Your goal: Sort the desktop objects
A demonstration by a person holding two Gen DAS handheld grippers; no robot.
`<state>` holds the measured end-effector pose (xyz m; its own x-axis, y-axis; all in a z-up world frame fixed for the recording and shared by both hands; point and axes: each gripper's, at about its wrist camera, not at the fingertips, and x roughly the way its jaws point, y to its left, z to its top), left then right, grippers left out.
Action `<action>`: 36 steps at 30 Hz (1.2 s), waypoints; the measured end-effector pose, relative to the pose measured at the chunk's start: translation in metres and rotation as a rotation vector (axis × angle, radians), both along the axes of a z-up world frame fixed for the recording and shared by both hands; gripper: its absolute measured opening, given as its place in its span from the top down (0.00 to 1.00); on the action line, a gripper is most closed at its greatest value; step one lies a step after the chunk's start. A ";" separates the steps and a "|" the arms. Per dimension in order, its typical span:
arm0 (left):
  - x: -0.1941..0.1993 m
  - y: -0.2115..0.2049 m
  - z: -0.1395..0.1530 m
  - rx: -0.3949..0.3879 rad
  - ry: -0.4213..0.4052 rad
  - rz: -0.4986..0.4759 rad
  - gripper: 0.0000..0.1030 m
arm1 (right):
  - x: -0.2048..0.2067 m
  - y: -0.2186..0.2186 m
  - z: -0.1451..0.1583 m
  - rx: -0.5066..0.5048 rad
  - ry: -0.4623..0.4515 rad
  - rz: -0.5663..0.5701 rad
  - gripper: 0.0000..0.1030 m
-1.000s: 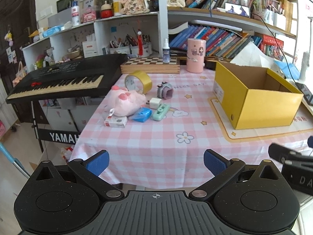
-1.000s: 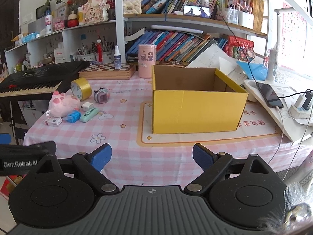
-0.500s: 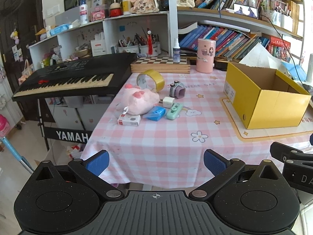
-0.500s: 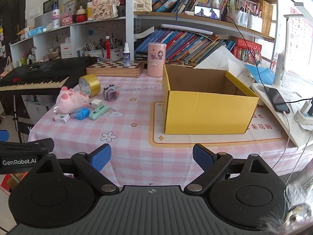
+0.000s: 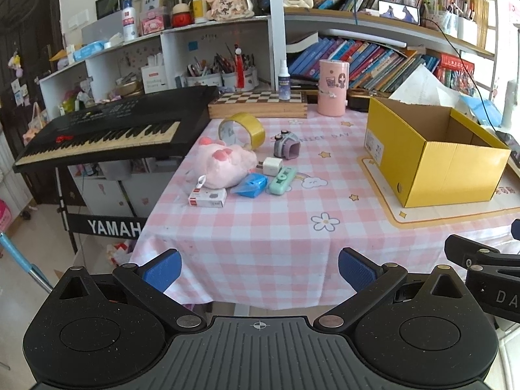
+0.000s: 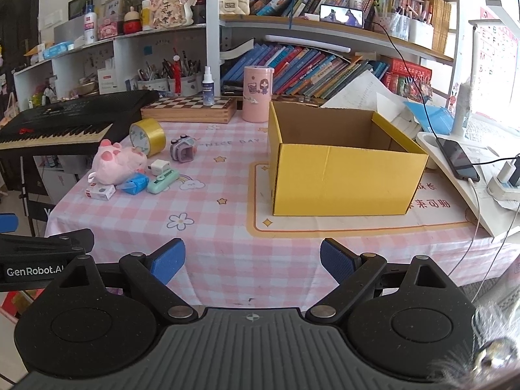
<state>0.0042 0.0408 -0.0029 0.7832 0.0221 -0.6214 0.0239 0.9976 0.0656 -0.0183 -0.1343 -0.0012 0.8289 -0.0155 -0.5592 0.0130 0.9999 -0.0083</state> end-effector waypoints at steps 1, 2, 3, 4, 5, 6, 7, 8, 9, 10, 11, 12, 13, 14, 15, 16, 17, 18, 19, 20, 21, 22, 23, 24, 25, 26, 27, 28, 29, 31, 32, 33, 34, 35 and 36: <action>0.000 -0.001 0.000 0.001 0.001 -0.002 0.00 | 0.000 -0.001 0.000 0.001 0.001 -0.002 0.12; 0.001 -0.002 0.000 0.003 0.000 -0.004 0.00 | 0.001 -0.002 0.000 0.003 0.001 -0.005 0.12; 0.001 -0.002 0.000 0.004 0.001 -0.005 0.00 | 0.001 -0.002 0.000 0.004 0.001 -0.005 0.12; 0.001 -0.003 0.000 0.005 0.001 -0.006 0.00 | 0.002 -0.003 0.000 0.005 0.002 -0.006 0.12; 0.001 -0.003 0.000 0.006 0.000 -0.006 0.00 | 0.002 -0.004 0.000 0.006 0.001 -0.005 0.12; 0.001 -0.004 0.000 0.006 0.000 -0.005 0.00 | 0.002 -0.004 0.000 0.006 0.000 -0.004 0.12; 0.002 -0.003 0.000 0.005 -0.001 -0.006 0.00 | 0.002 -0.005 0.000 0.006 -0.002 -0.004 0.12; 0.002 -0.004 0.000 0.004 -0.001 -0.006 0.00 | 0.002 -0.005 0.000 0.004 0.001 -0.005 0.12; 0.002 -0.004 0.000 0.003 0.002 -0.006 0.00 | 0.002 -0.004 0.000 0.000 0.005 -0.006 0.12; 0.003 -0.004 0.000 0.003 0.005 -0.008 0.00 | 0.003 -0.003 0.001 -0.003 0.007 -0.002 0.12; 0.003 -0.004 0.000 0.005 0.006 -0.010 0.00 | 0.003 -0.002 0.002 -0.006 0.007 0.004 0.12; 0.002 -0.005 0.001 0.007 0.005 -0.013 0.00 | 0.003 -0.001 0.003 -0.009 0.006 0.012 0.13; 0.002 -0.005 0.002 0.008 0.000 -0.016 0.00 | 0.002 0.000 0.004 -0.012 0.002 0.021 0.14; 0.001 -0.005 0.003 0.007 -0.009 -0.017 0.00 | 0.002 0.002 0.006 -0.017 -0.007 0.030 0.14; 0.001 -0.005 0.004 0.004 -0.017 -0.017 0.00 | 0.002 0.003 0.007 -0.020 -0.013 0.036 0.14; 0.001 -0.004 0.005 -0.001 -0.021 -0.015 0.00 | 0.002 0.004 0.008 -0.022 -0.015 0.038 0.14; 0.002 -0.003 0.005 -0.006 -0.020 -0.012 0.00 | 0.002 0.005 0.009 -0.025 -0.015 0.036 0.14; 0.002 -0.001 0.005 -0.010 -0.019 -0.008 0.00 | 0.003 0.005 0.010 -0.025 -0.016 0.033 0.14; 0.002 0.001 0.005 -0.014 -0.019 -0.007 0.00 | 0.003 0.005 0.010 -0.023 -0.018 0.029 0.14; 0.002 0.003 0.005 -0.016 -0.021 -0.006 0.00 | 0.003 0.006 0.011 -0.021 -0.021 0.026 0.14; 0.002 0.004 0.006 -0.017 -0.022 -0.007 0.00 | 0.003 0.007 0.011 -0.019 -0.022 0.026 0.14; 0.002 0.005 0.006 -0.017 -0.022 -0.008 0.00 | 0.004 0.008 0.011 -0.016 -0.019 0.025 0.14; 0.001 0.006 0.006 -0.014 -0.022 -0.009 0.00 | 0.004 0.009 0.011 -0.013 -0.018 0.024 0.14; 0.001 0.006 0.007 -0.013 -0.025 -0.010 0.00 | 0.005 0.010 0.011 -0.011 -0.019 0.024 0.14; 0.001 0.007 0.007 -0.013 -0.028 -0.009 0.00 | 0.005 0.011 0.012 -0.011 -0.017 0.023 0.14; 0.001 0.008 0.007 -0.014 -0.029 -0.006 0.00 | 0.005 0.010 0.011 -0.014 -0.016 0.025 0.14; 0.001 0.009 0.007 -0.016 -0.029 -0.003 0.00 | 0.005 0.011 0.011 -0.015 -0.016 0.027 0.14; 0.002 0.010 0.007 -0.019 -0.028 0.000 0.00 | 0.006 0.012 0.012 -0.018 -0.015 0.030 0.14; 0.002 0.011 0.006 -0.020 -0.023 0.002 0.00 | 0.006 0.013 0.011 -0.020 -0.012 0.034 0.14; 0.003 0.011 0.005 -0.021 -0.016 0.004 0.00 | 0.007 0.015 0.011 -0.021 -0.008 0.039 0.14; 0.003 0.012 0.004 -0.023 -0.015 0.005 0.00 | 0.007 0.016 0.011 -0.022 -0.007 0.041 0.14; 0.003 0.013 0.004 -0.023 -0.014 0.007 0.00 | 0.008 0.017 0.010 -0.021 -0.006 0.042 0.14; 0.004 0.013 0.004 -0.023 -0.014 0.008 0.00 | 0.008 0.018 0.009 -0.020 -0.001 0.044 0.14; 0.004 0.014 0.003 -0.024 -0.012 0.011 0.00 | 0.009 0.019 0.008 -0.019 0.006 0.047 0.14; 0.005 0.014 0.002 -0.027 -0.010 0.013 0.00 | 0.010 0.020 0.007 -0.020 0.017 0.054 0.15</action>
<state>0.0091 0.0550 -0.0005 0.7890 0.0155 -0.6142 0.0103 0.9992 0.0384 -0.0088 -0.1141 0.0057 0.8191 0.0173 -0.5735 -0.0408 0.9988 -0.0281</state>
